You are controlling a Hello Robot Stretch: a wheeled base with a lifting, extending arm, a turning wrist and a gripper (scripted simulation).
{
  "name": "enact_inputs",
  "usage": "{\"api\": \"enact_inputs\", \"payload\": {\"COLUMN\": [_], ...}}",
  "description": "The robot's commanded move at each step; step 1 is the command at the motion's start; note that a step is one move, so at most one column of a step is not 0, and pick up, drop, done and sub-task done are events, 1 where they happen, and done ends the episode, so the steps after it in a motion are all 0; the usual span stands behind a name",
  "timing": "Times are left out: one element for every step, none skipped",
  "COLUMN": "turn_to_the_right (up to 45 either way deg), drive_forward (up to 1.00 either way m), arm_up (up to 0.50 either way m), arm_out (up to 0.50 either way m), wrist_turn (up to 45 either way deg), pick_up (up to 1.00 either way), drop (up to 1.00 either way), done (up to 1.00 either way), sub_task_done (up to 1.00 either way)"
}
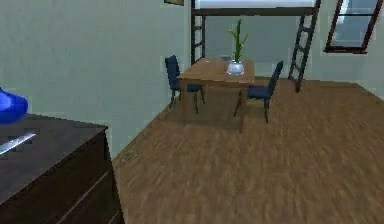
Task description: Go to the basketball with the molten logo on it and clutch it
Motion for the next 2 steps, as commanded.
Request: {"api": "enact_inputs", "payload": {"turn_to_the_right": [-45.0,-45.0], "drive_forward": [0.00,0.00], "arm_up": [0.00,0.00], "arm_out": [0.00,0.00], "wrist_turn": [0.0,0.0], "pick_up": [0.00,0.00], "drop": [0.00,0.00], "done": [0.00,0.00], "sub_task_done": [0.00,0.00]}}
